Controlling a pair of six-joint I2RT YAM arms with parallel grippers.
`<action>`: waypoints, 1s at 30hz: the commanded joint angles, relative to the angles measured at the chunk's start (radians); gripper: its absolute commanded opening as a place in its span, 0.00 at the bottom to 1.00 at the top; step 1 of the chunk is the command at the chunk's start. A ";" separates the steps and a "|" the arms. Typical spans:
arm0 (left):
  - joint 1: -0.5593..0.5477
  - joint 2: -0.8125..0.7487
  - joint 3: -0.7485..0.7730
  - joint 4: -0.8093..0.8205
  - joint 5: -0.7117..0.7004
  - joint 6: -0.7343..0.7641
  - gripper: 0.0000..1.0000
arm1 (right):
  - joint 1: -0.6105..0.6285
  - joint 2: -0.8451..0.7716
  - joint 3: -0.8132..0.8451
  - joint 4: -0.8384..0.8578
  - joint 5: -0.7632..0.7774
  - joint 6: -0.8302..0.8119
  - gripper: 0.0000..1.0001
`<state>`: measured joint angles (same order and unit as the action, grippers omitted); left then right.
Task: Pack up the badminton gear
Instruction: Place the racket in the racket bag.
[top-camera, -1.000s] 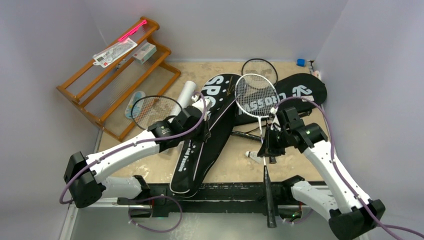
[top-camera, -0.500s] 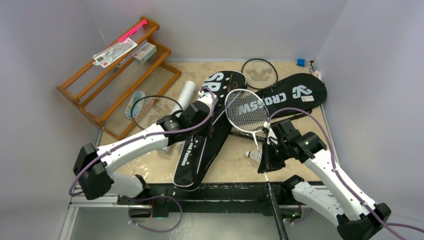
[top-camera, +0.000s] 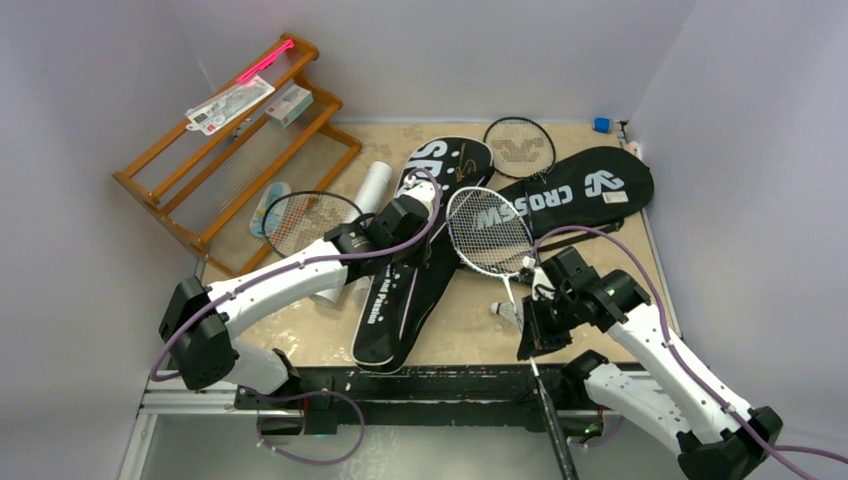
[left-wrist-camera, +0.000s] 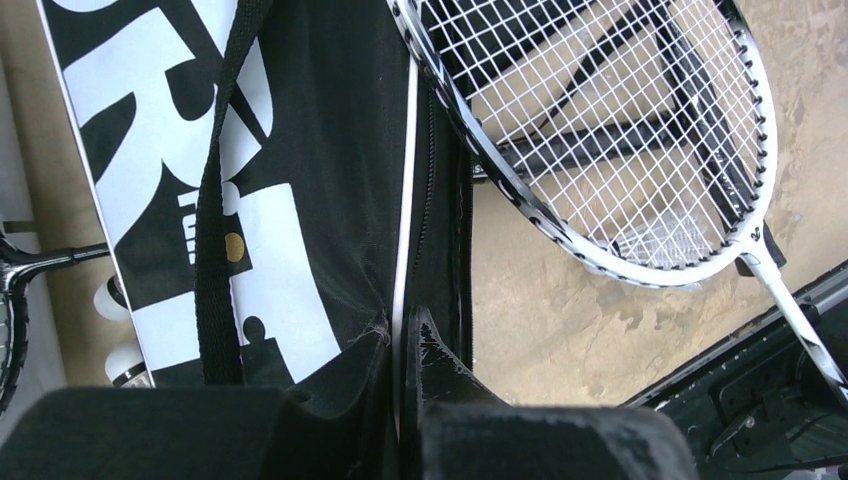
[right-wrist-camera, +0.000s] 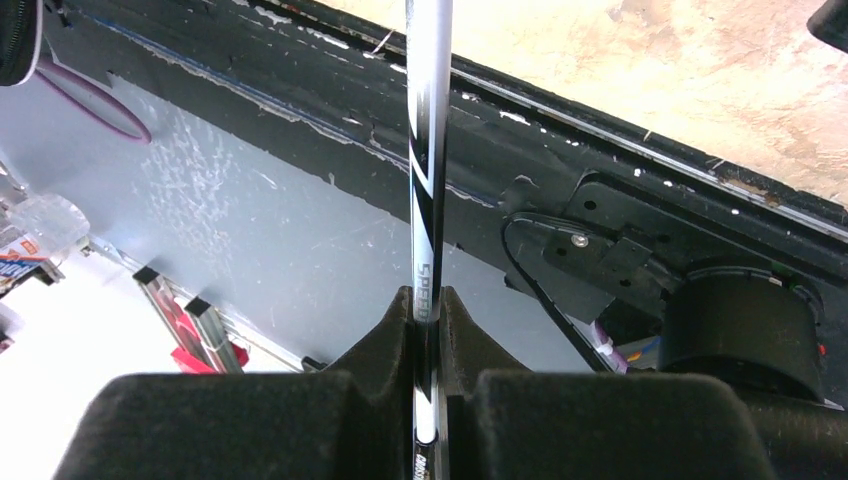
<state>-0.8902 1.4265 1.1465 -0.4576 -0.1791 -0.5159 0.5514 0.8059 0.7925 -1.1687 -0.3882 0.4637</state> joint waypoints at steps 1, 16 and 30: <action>0.015 -0.006 0.065 0.071 -0.031 0.018 0.00 | 0.014 0.028 -0.006 -0.008 -0.061 -0.025 0.00; 0.071 -0.019 0.077 0.075 0.005 0.000 0.00 | 0.049 0.126 0.025 0.042 0.009 -0.003 0.00; 0.112 -0.005 0.117 0.098 0.016 0.022 0.00 | 0.049 0.088 0.078 -0.086 0.097 0.045 0.00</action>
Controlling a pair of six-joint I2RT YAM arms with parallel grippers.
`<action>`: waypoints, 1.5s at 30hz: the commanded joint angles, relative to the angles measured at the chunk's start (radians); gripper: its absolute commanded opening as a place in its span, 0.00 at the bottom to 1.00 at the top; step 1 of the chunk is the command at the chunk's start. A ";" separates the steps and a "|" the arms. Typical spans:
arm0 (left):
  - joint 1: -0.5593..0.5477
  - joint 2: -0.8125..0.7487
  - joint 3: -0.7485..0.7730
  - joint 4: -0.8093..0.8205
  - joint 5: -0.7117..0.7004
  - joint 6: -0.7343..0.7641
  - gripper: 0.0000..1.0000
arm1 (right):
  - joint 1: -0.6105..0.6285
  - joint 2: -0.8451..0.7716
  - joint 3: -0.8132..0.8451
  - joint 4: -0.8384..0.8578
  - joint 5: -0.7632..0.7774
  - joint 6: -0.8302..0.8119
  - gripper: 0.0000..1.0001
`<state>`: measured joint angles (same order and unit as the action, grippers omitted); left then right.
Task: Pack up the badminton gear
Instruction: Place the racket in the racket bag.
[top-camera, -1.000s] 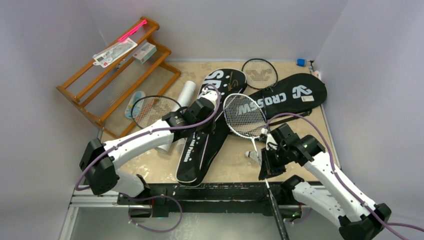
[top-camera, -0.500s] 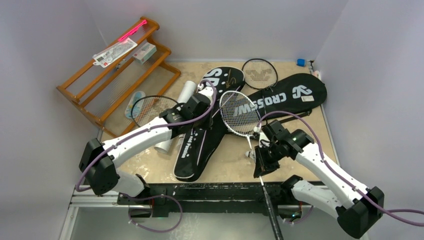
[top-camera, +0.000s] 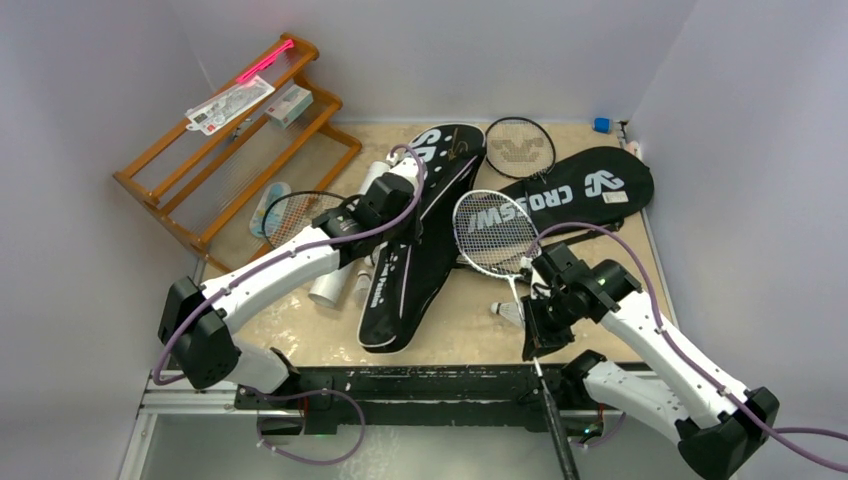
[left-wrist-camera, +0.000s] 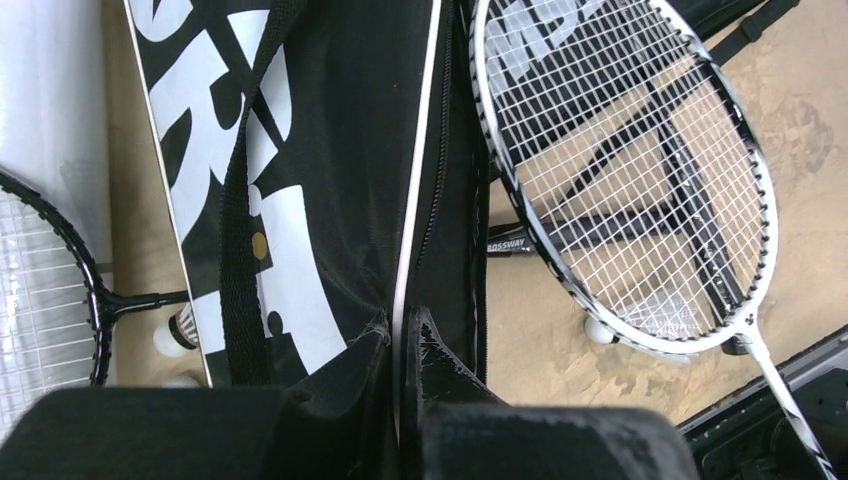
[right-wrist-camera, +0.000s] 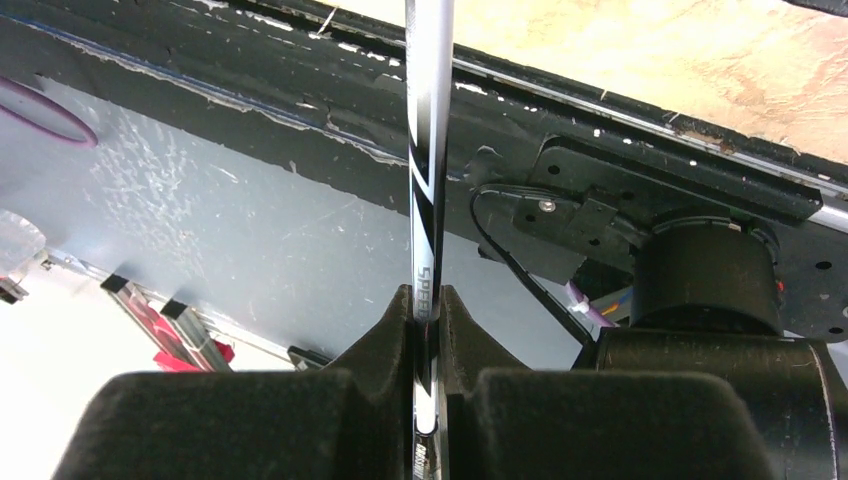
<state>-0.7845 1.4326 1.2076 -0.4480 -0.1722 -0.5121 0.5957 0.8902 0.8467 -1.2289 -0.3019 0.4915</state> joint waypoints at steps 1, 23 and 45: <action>0.007 -0.014 0.055 0.091 0.028 0.026 0.00 | 0.004 0.012 0.028 -0.013 0.006 0.018 0.00; 0.004 -0.002 0.021 0.101 0.369 0.078 0.00 | 0.017 0.443 0.279 0.301 -0.028 -0.065 0.00; -0.005 -0.194 -0.159 0.114 0.643 0.049 0.00 | 0.016 0.773 0.368 0.748 0.009 0.089 0.00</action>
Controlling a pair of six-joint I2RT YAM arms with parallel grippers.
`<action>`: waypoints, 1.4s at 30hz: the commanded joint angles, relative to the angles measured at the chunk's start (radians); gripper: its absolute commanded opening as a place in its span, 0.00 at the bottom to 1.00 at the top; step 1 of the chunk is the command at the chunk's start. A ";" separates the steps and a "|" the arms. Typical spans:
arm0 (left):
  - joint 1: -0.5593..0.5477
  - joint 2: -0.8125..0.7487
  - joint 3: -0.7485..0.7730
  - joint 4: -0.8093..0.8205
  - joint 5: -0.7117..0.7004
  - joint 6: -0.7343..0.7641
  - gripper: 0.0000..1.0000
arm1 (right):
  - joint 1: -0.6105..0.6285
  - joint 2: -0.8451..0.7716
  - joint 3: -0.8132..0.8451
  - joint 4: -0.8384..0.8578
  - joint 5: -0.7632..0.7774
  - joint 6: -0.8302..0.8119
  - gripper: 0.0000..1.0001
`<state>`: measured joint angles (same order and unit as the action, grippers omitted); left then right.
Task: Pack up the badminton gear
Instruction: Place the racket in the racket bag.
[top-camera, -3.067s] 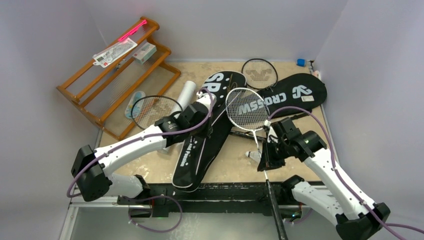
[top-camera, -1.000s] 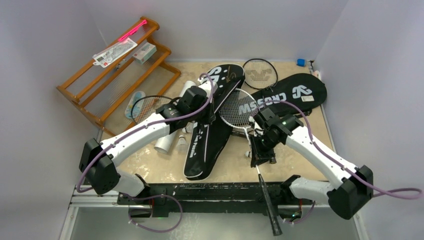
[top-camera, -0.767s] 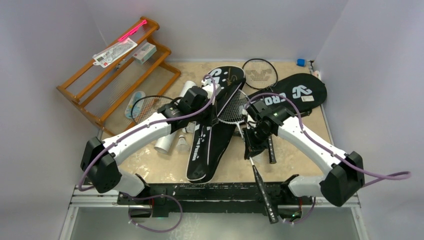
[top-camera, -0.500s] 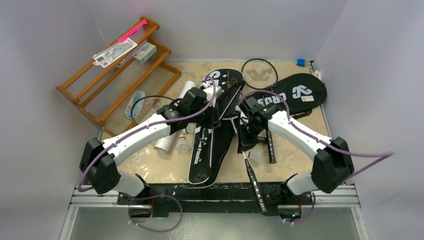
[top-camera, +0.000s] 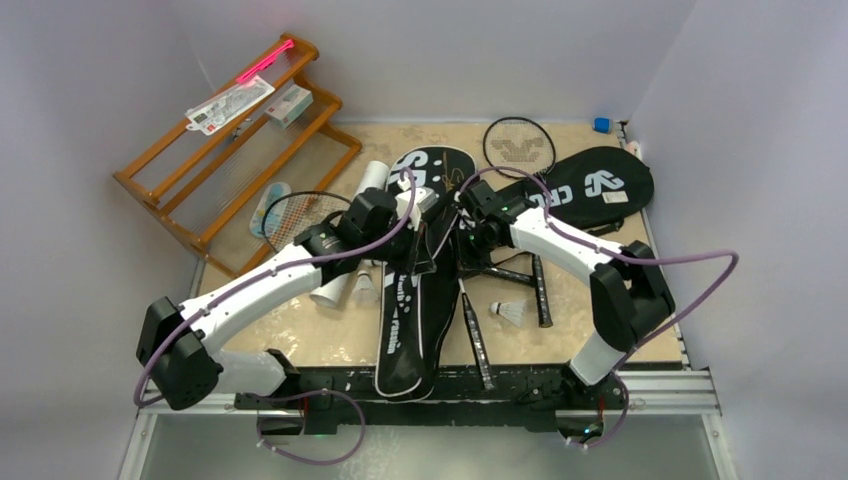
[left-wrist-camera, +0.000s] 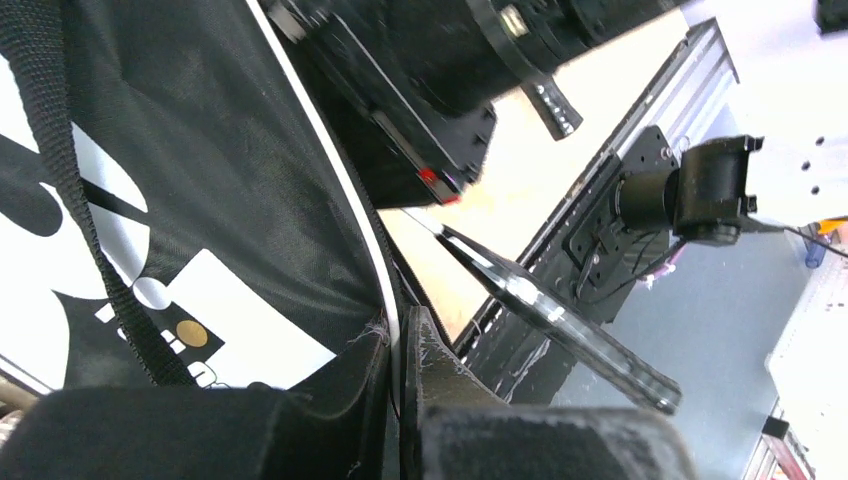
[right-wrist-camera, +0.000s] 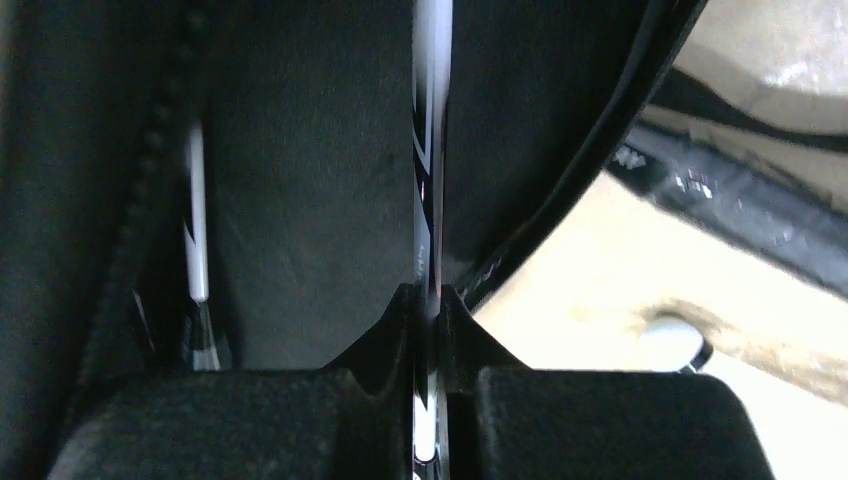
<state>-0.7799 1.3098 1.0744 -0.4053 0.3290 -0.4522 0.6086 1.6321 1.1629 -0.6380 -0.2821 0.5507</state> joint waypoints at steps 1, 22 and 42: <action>-0.009 -0.077 -0.039 0.081 0.149 -0.016 0.00 | 0.003 0.043 0.052 0.178 -0.016 0.041 0.00; -0.185 -0.137 -0.137 0.198 0.185 -0.054 0.00 | 0.002 0.184 0.021 0.526 0.013 0.245 0.00; -0.276 -0.116 -0.035 -0.107 -0.443 -0.038 0.33 | -0.003 0.009 -0.124 0.598 0.125 0.306 0.00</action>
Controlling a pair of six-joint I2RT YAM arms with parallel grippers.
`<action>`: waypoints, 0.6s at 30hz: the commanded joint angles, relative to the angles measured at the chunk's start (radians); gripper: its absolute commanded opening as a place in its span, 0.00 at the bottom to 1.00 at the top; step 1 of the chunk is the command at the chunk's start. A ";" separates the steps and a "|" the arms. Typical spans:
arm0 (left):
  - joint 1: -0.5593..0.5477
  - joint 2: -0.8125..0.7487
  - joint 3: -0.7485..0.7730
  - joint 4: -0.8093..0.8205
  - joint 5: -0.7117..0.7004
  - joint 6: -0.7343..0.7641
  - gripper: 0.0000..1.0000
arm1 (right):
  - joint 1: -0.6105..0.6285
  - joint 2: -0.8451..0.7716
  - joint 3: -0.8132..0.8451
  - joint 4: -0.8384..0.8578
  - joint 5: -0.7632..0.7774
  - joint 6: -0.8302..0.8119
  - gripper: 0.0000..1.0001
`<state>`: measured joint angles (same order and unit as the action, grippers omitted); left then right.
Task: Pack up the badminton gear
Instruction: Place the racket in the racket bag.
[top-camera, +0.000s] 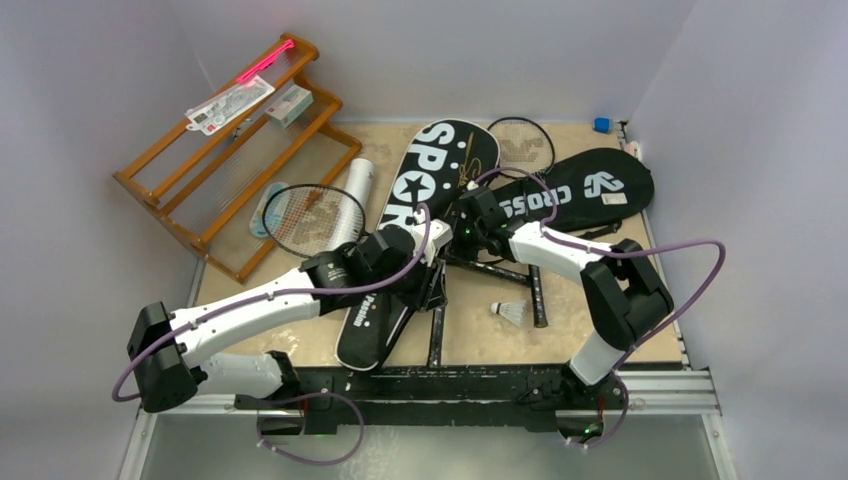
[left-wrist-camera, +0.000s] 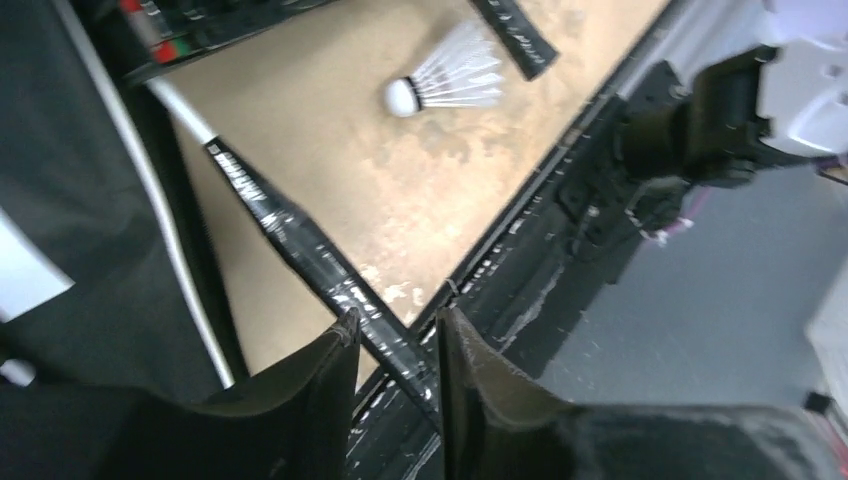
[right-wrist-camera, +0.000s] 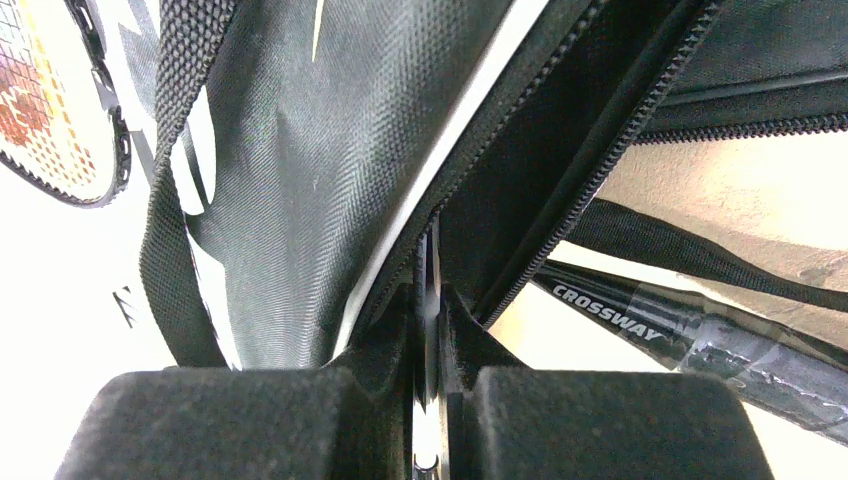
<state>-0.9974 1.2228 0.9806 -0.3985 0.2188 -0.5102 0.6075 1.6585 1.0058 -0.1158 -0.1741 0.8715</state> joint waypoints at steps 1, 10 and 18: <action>-0.075 -0.031 0.066 -0.126 -0.395 0.030 0.39 | -0.003 -0.013 0.036 0.077 0.013 -0.016 0.00; -0.104 0.105 0.068 -0.164 -0.645 0.113 0.51 | -0.003 -0.003 0.047 0.102 -0.024 -0.016 0.00; -0.115 0.200 0.082 -0.161 -0.711 0.109 0.53 | -0.003 0.007 0.054 0.111 -0.045 -0.017 0.00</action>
<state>-1.1049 1.4036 1.0134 -0.5667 -0.4236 -0.4210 0.6075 1.6642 1.0061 -0.0952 -0.1955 0.8711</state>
